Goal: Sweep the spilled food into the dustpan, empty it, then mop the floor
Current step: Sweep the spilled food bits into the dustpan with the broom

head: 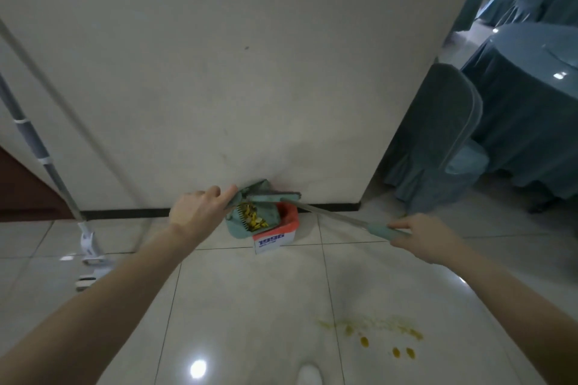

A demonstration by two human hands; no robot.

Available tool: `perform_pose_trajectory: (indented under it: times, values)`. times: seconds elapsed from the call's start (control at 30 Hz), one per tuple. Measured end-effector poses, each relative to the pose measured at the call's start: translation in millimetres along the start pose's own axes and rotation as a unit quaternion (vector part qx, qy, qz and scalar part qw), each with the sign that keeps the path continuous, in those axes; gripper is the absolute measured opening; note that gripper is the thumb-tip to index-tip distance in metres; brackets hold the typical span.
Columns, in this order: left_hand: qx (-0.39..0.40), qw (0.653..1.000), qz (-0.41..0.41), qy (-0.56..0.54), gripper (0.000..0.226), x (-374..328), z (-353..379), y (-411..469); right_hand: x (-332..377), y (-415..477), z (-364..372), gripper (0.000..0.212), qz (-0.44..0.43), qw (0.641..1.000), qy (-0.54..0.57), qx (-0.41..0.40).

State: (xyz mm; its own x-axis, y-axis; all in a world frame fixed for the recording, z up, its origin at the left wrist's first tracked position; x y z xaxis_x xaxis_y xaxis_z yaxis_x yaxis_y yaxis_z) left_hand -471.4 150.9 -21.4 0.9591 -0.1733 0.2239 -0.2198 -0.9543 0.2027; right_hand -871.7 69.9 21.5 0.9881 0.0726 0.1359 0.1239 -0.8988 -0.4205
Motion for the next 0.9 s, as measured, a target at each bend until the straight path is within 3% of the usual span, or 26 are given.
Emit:
perform_pose_trajectory:
  times: [0.17, 0.3, 0.37, 0.43, 0.5, 0.67, 0.9]
  values:
    - [-0.006, 0.999, 0.047, 0.027, 0.049, -40, 13, 26, -18, 44, -4, 0.041, -0.012, 1.0, -0.001, 0.017]
    - [-0.011, 0.997, 0.074, 0.02, 0.024, -51, 12, 28, -38, 58, -8, 0.039, -0.001, 0.999, 0.014, 0.028]
    - [0.023, 0.994, 0.102, 0.016, 0.031, -58, 13, 30, -44, 62, -9, 0.04, 0.0, 0.999, 0.019, 0.028]
    - [0.12, 0.987, 0.105, 0.008, 0.039, -69, 12, 35, -49, 64, -8, 0.04, 0.007, 0.999, 0.035, 0.031]
    - [0.167, 0.981, 0.096, 0.024, 0.041, -75, 11, 42, -53, 63, -6, 0.04, 0.01, 0.999, 0.034, 0.032]
    - [0.19, 0.975, 0.108, 0.045, 0.042, -84, 10, 60, -69, 60, -4, 0.037, 0.014, 0.999, 0.032, 0.029]
    - [0.24, 0.961, 0.13, -0.037, 0.039, -111, 21, 59, -85, 59, 3, 0.034, 0.009, 1.0, 0.018, 0.012]
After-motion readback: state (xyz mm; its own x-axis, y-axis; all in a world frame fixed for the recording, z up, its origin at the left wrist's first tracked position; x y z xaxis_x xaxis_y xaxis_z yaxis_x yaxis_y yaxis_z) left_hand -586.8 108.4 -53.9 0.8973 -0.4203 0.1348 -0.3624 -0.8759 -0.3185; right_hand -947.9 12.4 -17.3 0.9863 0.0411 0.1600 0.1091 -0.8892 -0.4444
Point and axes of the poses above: each hand's wrist, its own y-axis towards the middle knuckle, its own z-axis out of the palm, x = y × z, the point moved 2 cm from there along y, towards the middle knuckle, and after that the axes turned 7 degrees about z, right-handed, at the moved point
